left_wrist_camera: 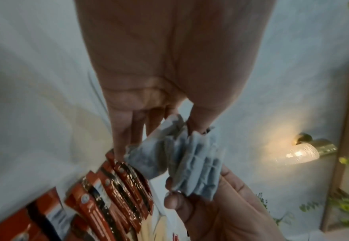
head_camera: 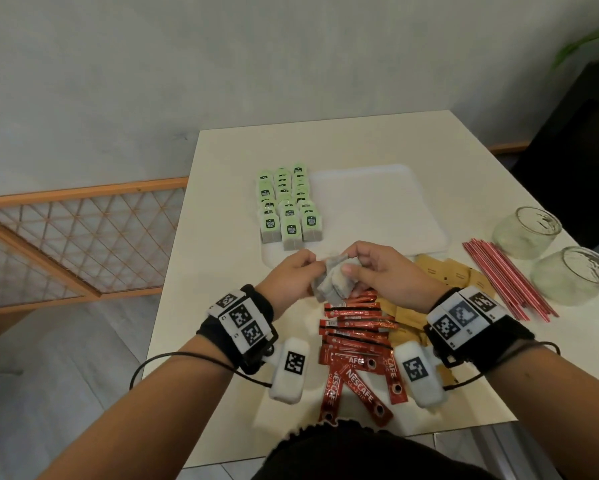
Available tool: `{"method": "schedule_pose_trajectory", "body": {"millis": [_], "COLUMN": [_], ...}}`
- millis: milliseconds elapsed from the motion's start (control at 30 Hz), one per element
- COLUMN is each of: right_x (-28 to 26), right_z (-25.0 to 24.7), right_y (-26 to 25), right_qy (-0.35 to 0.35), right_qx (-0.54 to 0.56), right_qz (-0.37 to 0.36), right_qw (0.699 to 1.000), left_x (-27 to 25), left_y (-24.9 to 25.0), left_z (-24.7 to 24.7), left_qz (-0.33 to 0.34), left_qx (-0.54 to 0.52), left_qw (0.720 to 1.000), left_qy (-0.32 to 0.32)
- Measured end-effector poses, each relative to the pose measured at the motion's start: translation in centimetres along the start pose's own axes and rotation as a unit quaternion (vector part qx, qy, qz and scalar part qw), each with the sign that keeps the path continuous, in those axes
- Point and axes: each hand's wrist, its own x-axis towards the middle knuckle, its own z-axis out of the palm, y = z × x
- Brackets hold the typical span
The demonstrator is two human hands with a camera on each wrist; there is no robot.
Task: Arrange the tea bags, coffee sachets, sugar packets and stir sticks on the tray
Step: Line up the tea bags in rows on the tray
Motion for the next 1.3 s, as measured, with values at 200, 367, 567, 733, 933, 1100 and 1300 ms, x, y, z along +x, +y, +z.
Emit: {"method": "schedule_pose_trajectory", "body": {"millis": [200, 367, 567, 733, 933, 1100, 1300], "right_x": [1.0, 2.1, 3.4, 3.9, 4.9, 5.7, 7.1], "right_z": [-0.6, -1.0, -1.3, -1.4, -1.7, -1.8, -2.2], "right_y": [-0.7, -0.9, -1.2, -1.4, -1.0, -1.1, -1.5], "right_qy": [-0.001, -0.001, 0.000, 0.014, 0.076, 0.034, 0.016], "right_qx": [-0.030, -0.081, -0.071, -0.052, -0.080, -0.043, -0.107], "right_qz": [-0.017, -0.014, -0.019, 0.001, 0.050, 0.052, 0.043], "right_qw": [0.999, 0.997, 0.997, 0.999, 0.993, 0.997, 0.993], "left_x": [-0.3, 0.1, 0.5, 1.1, 1.9, 2.4, 2.9], "left_y": [0.7, 0.9, 0.5, 0.3, 0.6, 0.9, 1.1], "left_z": [1.0, 0.3, -0.2, -0.6, -0.9, -0.7, -2.9], "left_qz": [-0.067, -0.088, -0.036, 0.011, 0.180, 0.139, 0.045], "left_qx": [-0.177, -0.231, -0.168, -0.150, 0.142, 0.139, 0.002], "left_qw": [0.980, 0.960, 0.984, 0.987, 0.963, 0.972, 0.987], "left_qy": [-0.065, -0.128, -0.050, 0.054, 0.139, 0.127, 0.153]}}
